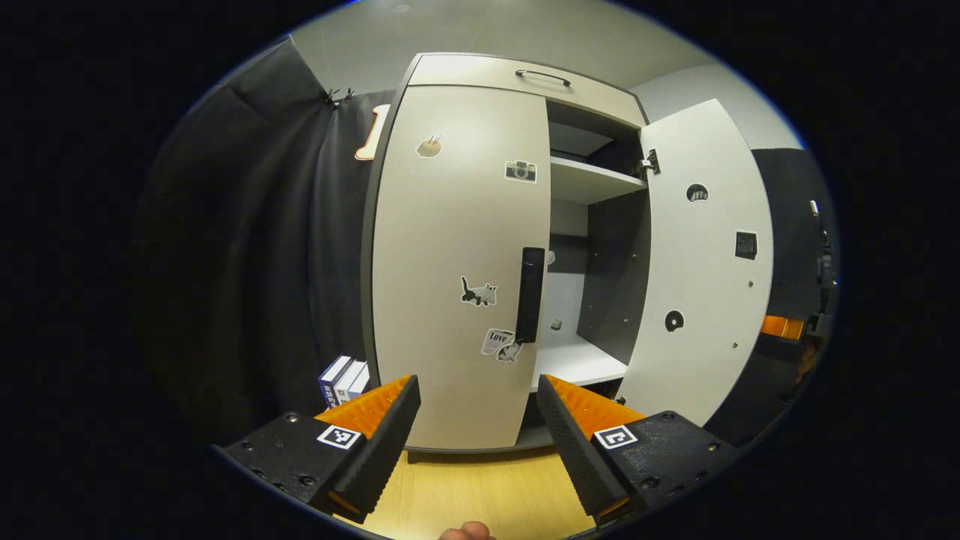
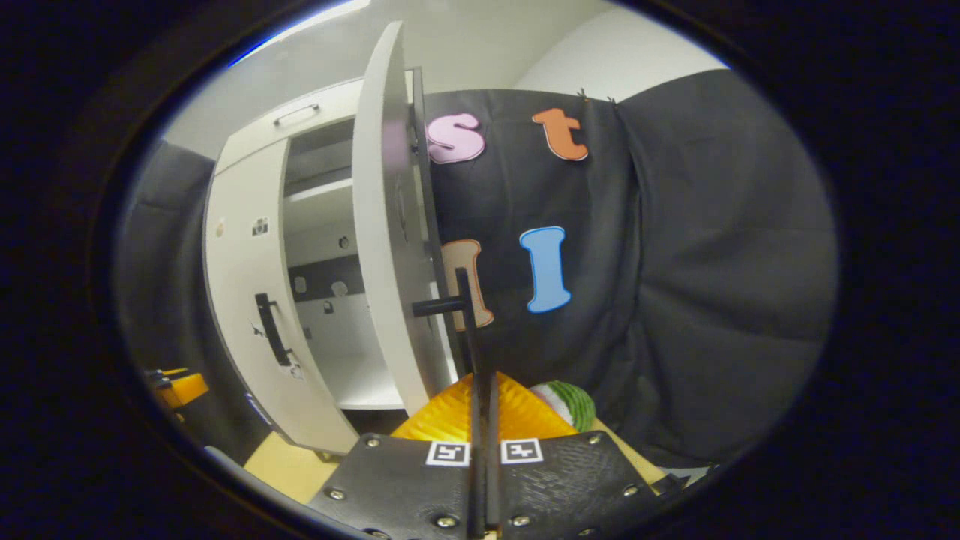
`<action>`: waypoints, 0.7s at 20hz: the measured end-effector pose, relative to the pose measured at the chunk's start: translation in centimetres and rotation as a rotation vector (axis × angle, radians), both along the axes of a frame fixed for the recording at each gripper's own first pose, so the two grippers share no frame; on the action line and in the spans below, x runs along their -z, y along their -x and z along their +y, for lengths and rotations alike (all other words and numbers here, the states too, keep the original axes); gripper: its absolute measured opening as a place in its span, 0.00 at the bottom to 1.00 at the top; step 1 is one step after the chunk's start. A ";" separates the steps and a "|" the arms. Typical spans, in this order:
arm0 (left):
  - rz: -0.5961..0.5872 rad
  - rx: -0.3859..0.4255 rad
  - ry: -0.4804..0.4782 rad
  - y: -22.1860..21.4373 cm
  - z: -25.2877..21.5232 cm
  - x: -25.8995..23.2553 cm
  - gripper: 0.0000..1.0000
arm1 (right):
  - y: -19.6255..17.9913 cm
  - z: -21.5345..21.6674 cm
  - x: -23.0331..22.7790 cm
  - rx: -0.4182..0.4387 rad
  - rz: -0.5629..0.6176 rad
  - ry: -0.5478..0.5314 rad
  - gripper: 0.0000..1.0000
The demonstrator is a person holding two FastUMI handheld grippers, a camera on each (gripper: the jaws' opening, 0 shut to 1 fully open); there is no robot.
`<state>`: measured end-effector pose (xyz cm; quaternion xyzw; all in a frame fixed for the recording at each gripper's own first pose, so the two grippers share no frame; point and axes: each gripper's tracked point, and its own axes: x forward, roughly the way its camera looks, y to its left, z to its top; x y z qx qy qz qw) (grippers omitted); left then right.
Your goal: Open the right door of the double-door shoe cabinet with the right hand, and open the left door with the left hand.
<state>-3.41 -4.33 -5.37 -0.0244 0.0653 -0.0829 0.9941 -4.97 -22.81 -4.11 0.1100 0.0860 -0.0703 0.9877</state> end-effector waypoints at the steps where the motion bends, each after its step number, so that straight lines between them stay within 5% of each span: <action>1: 0.001 0.002 -0.004 -0.4 -0.3 0.1 1.00 | 0.1 -0.2 0.1 -0.004 -0.005 -0.022 0.01; 14: -0.073 0.044 -0.062 -6.7 -3.6 -1.8 0.99 | 3.1 -2.3 2.1 0.011 0.062 0.023 0.03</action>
